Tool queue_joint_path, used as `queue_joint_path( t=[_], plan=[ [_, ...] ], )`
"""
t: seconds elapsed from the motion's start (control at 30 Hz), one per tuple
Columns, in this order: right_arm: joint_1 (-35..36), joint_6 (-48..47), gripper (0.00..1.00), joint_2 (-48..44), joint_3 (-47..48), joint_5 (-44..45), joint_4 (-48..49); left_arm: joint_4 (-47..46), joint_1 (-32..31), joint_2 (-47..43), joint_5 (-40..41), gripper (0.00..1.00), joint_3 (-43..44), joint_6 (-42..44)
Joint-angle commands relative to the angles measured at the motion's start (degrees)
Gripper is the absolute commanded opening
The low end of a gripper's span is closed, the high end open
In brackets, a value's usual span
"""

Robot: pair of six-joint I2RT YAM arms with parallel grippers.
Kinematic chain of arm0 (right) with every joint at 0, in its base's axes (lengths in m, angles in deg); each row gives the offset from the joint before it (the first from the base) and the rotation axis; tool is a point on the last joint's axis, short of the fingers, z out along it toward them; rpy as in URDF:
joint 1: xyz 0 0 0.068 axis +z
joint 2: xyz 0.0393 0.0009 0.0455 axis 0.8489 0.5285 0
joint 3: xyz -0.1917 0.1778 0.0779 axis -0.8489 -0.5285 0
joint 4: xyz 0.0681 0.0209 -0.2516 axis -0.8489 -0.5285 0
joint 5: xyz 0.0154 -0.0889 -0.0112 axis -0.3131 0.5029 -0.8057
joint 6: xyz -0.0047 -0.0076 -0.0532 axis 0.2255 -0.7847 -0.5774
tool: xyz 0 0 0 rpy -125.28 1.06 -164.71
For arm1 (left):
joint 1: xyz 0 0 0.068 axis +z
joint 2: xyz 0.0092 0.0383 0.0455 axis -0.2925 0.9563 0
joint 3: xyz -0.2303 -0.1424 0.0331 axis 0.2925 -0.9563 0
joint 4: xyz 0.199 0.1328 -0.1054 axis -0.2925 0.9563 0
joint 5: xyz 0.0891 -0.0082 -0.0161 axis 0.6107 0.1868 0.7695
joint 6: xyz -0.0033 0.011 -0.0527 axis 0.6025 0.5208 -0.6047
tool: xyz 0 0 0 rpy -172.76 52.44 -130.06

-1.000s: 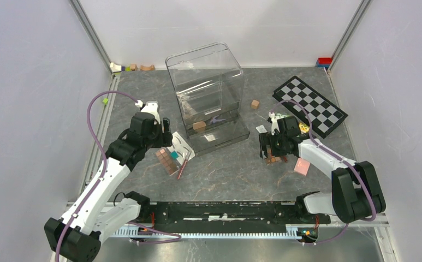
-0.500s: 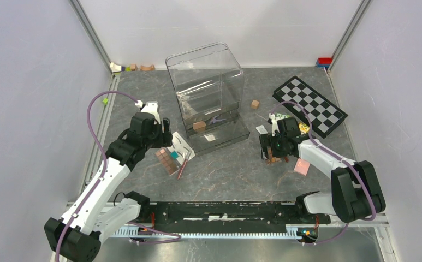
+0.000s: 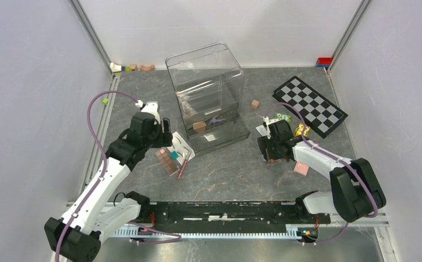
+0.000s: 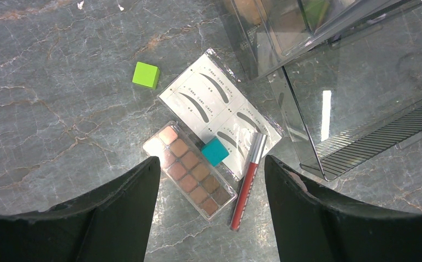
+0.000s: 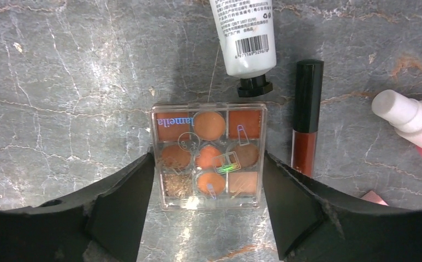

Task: Organize the makeup
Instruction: Pick up the makeup from the center of the board.

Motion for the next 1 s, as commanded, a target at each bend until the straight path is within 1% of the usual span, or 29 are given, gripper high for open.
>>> queue_joint_path(
  t=[0.0, 0.13, 0.23, 0.3, 0.47, 0.63, 0.77, 0.97],
  plan=[
    [1.2, 2.4, 0.72, 1.0, -1.4, 5.3, -1.7, -1.8, 0.1, -0.1, -0.2, 0.77, 0.7, 2.3],
    [1.2, 2.5, 0.58, -2.1, -1.9, 4.1, -0.6, -1.8, 0.1, 0.0, 0.0, 0.77, 0.7, 2.3],
    [1.2, 2.4, 0.53, -5.7, -1.6, 2.0, 0.6, -1.8, 0.2, 0.1, -0.2, 0.77, 0.7, 2.3],
    [1.2, 2.8, 0.50, -8.5, -0.6, 2.4, 0.5, -1.8, 0.2, 0.1, -0.3, 0.77, 0.7, 2.3],
    [1.3, 3.9, 0.48, -14.0, 3.9, 2.5, 0.0, -1.9, 0.2, 0.2, -0.3, 0.77, 0.7, 2.3],
    [3.7, 6.3, 0.46, -16.4, 8.2, -1.2, 3.7, -1.8, 0.1, 0.1, -0.2, 0.77, 0.7, 2.3],
    [8.0, 7.9, 0.45, -14.9, 11.6, -1.6, 7.8, -1.8, 0.2, 0.1, -0.3, 0.77, 0.8, 2.3],
    [12.9, 9.3, 0.45, -8.6, 16.0, -0.7, 11.6, -1.8, 0.2, -0.2, -0.1, 0.77, 0.7, 2.3]
  ],
)
